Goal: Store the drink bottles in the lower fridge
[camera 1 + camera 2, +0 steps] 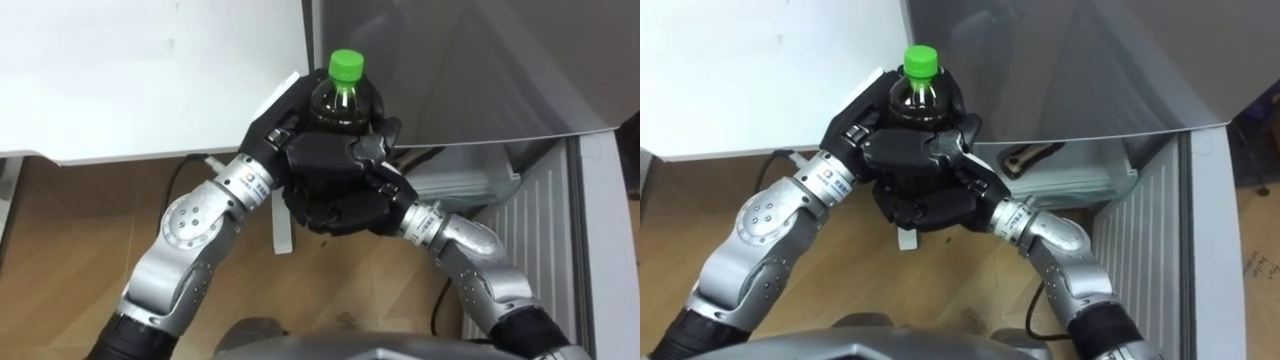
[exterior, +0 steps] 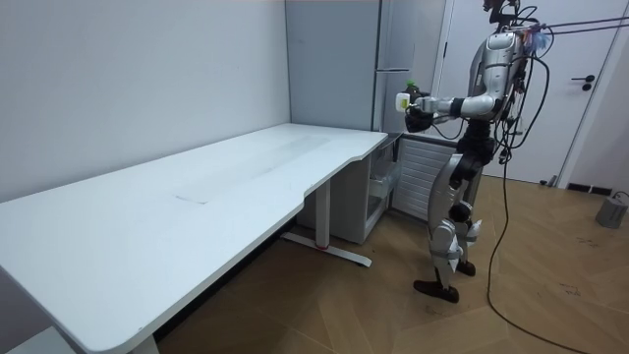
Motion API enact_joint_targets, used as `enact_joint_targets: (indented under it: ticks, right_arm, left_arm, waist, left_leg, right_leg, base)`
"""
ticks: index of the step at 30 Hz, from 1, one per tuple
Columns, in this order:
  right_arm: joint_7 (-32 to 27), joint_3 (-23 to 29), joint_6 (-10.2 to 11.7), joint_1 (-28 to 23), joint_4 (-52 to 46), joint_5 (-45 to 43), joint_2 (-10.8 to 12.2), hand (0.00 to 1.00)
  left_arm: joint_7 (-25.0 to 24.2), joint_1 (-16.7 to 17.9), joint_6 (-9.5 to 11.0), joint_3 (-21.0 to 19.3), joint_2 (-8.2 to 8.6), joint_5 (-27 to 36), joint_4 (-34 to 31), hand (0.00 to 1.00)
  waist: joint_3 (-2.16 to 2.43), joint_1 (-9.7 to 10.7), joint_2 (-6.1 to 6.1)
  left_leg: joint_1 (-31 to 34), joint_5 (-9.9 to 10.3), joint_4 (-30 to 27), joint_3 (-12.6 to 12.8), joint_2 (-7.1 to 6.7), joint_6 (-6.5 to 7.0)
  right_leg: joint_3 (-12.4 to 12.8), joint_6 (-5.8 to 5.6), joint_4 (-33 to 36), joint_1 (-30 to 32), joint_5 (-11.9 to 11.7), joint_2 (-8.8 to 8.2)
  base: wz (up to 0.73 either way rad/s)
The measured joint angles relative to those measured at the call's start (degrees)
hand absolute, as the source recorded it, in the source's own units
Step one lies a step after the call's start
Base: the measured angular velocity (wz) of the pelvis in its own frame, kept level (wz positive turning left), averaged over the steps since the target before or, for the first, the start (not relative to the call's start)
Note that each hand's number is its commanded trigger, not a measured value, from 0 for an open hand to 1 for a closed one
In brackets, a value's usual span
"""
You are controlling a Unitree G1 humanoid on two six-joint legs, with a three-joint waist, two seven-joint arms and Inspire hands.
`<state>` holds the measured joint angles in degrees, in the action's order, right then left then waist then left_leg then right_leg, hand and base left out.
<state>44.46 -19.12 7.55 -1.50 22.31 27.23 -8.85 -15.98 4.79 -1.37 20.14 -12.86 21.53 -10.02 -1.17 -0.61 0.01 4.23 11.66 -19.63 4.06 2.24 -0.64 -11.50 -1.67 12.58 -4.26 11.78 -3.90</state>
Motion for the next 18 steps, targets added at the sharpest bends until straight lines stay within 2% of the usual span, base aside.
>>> enact_joint_targets:
  ticks: [2,4,6,10,18]
  right_arm:
    - [-0.1,0.1,-0.6,-0.4,0.0,0.4,-0.1,1.0]
    - [-0.4,0.2,-2.0,-1.5,0.1,0.6,-0.5,1.0]
    - [-0.6,0.1,-3.9,-3.4,0.1,0.2,-1.8,1.0]
    - [-1.4,-0.1,-6.9,-5.4,0.1,-0.5,-4.6,1.0]
    - [-2.6,0.0,-7.8,-5.3,0.1,-0.6,-4.9,1.0]
  left_arm:
    - [-0.1,0.0,0.5,-0.4,0.11,0.3,-0.1,0.0]
    - [-0.6,-0.1,2.1,-1.1,0.36,0.4,-0.2,0.0]
    - [-0.8,-0.1,4.0,-2.4,0.38,1.4,-1.0,0.0]
    - [-1.0,-0.1,6.8,-2.6,0.45,6.2,-2.5,0.0]
    - [-1.1,-0.1,7.2,-2.6,0.24,8.3,-2.5,0.0]
  waist:
    - [0.01,0.0,-0.01]
    - [0.03,-0.2,-0.06]
    - [0.04,-0.6,-0.07]
    - [0.04,-1.6,-0.06]
    - [0.05,-1.5,-0.09]
  left_leg:
    - [0.0,0.0,0.0,0.0,-0.01,0.0]
    - [0.0,0.0,0.1,0.1,-0.02,0.0]
    - [0.0,0.0,0.1,0.1,-0.04,0.0]
    - [-0.1,0.0,0.1,0.1,-0.07,0.0]
    - [-0.9,0.0,0.4,0.3,-0.06,-0.01]
  right_leg:
    - [0.0,0.0,0.0,0.0,0.0,0.0]
    - [0.1,0.0,0.0,-0.1,0.0,0.0]
    - [0.0,0.0,-0.1,-0.4,0.0,-0.01]
    - [0.0,-0.02,-0.1,-0.4,0.0,-0.04]
    - [0.2,-0.06,-0.1,-0.5,0.1,-0.03]
  base:
    - [0.0]
    - [0.0]
    - [0.0]
    - [0.0]
    - [0.0]
